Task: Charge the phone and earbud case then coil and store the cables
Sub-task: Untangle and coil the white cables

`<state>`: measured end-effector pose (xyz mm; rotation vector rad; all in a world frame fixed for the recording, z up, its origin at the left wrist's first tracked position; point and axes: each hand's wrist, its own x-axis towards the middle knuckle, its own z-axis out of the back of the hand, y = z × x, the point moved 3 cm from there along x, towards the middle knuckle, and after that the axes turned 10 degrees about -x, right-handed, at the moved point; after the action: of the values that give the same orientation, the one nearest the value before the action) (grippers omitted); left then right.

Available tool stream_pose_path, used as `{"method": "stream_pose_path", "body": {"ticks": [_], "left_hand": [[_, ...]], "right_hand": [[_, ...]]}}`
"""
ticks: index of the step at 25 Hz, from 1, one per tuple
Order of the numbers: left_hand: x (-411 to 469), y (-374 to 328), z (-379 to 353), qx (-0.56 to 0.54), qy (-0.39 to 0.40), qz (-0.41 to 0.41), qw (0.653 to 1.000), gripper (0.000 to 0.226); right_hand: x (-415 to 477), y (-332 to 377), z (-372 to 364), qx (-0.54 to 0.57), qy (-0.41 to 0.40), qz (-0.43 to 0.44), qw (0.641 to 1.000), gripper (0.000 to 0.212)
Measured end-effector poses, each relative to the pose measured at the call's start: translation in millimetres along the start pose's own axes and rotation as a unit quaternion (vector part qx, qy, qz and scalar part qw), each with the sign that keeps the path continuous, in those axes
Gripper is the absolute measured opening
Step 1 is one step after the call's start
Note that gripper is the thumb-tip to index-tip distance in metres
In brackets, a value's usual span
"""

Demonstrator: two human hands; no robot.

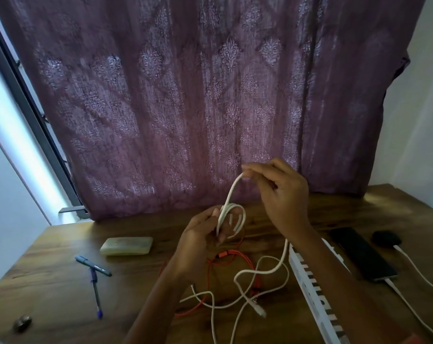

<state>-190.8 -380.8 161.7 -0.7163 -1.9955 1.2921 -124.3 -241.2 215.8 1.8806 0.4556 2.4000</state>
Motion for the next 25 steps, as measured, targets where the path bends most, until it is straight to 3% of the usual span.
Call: {"method": "stream_pose_path", "body": {"ticks": [6,9,12,18,21,25], "left_hand": [[2.7,-13.2,-11.8,-0.214,0.017,0.014,0.976,0.041],[8.3,-21.9,-14.3,-0.297,-0.016,-0.003,0.955,0.046],[14.3,-27.5,-8.6,-0.299,-0.051,-0.033,0.952,0.043],[18.4,-20.3,6.1,-0.162,-0.143,-0.116,0.969,0.033],[15.9,-15.2,5.1,-0.038,-0.170,-0.159,0.972,0.029],[14.9,-12.7,6.0,0.211,-0.171,-0.231,0.934,0.015]], "right_hand": [[-22.7,-20.1,-22.2,-0.040,0.063,-0.076,0.994,0.030],[-37.9,-14.6,-29.7,-0.125,0.101,-0.041,0.986,0.034],[-53.7,-2.6,-32.5,-0.187,0.131,0.033,0.973,0.037],[-80.1,15.6,-28.2,-0.228,0.148,0.130,0.954,0.024],[-84.3,25.5,-24.7,-0.230,0.160,0.145,0.949,0.033],[-76.2,36.0,-12.2,-0.223,0.132,0.174,0.950,0.023]]}}
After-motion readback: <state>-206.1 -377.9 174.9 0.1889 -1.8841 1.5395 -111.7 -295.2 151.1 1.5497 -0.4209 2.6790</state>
